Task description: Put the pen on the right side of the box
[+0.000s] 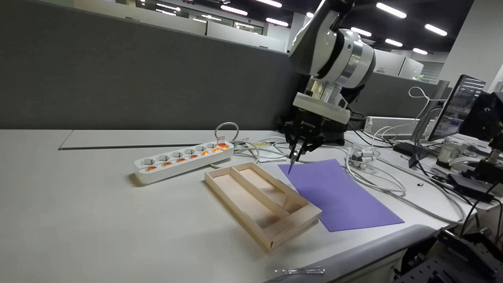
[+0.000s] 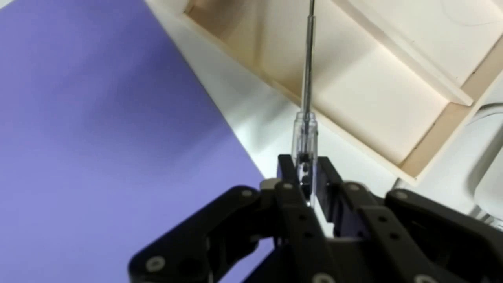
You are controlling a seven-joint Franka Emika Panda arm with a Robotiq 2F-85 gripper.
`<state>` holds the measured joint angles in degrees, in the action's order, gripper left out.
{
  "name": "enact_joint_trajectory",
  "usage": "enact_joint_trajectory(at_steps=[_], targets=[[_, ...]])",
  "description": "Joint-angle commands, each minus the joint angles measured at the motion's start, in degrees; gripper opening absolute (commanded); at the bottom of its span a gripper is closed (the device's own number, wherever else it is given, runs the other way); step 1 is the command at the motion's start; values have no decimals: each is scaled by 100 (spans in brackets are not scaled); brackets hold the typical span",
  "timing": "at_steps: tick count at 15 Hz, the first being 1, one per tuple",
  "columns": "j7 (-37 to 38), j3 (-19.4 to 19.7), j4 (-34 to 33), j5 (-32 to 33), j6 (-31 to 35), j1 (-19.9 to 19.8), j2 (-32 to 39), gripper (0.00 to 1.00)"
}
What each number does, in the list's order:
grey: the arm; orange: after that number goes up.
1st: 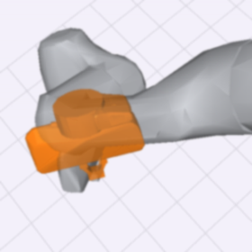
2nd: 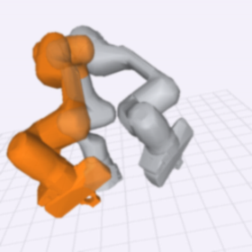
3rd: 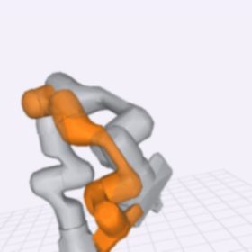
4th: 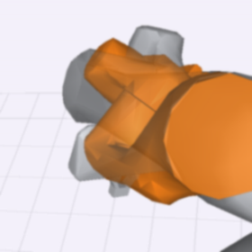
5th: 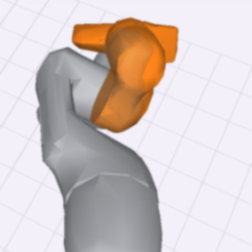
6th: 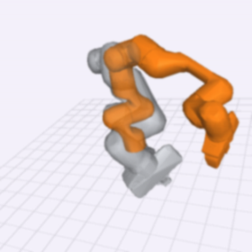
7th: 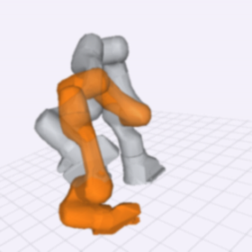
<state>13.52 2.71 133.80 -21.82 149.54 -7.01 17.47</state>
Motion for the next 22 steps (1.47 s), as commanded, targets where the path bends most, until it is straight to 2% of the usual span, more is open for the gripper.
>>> enact_joint_trajectory(at_steps=[1,6,14,15,17,22], targets=[[493,-80,-249,-208,-62,234,292,5],[874,-151,-404,-377,17,474,758,5],[1034,-178,-629,-617,13,485,1145,5],[1036,-174,-648,-617,-16,486,1149,43],[1025,-186,-669,-649,-25,472,1166,48],[977,-199,-681,-726,-83,429,1211,83]])
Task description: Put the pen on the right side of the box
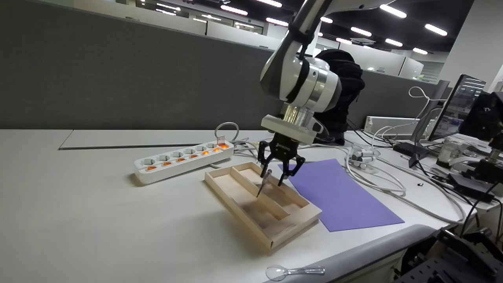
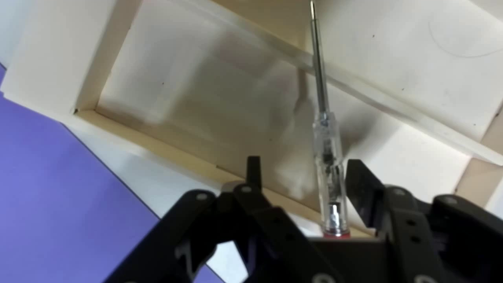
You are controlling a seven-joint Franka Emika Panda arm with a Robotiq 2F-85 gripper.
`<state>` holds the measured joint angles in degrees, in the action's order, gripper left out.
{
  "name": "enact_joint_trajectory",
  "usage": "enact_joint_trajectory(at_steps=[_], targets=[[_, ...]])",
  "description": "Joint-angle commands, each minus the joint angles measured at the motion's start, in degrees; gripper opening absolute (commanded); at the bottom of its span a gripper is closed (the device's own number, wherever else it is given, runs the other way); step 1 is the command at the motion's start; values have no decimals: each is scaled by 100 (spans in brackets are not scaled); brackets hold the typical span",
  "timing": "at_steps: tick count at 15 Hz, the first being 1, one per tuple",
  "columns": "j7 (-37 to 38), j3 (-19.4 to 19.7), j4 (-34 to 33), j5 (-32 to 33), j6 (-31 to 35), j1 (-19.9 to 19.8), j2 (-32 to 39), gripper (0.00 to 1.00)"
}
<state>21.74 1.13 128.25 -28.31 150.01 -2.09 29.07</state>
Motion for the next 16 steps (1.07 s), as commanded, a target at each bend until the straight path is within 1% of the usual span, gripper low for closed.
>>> enact_joint_trajectory(at_steps=[1,2,3,7,10,14,16], targets=[[128,-52,-118,-97,-141,-81,41,91],[108,-62,-109,-123,-146,-100,28,96],[67,-78,-95,-156,-149,-125,-1,100],[-118,-144,-24,-237,-99,-199,-159,100],[-261,-228,56,-305,-174,-277,-418,100],[-608,-258,301,-346,-632,-379,-1131,100],[-762,-164,465,-310,-955,-426,-1520,100]])
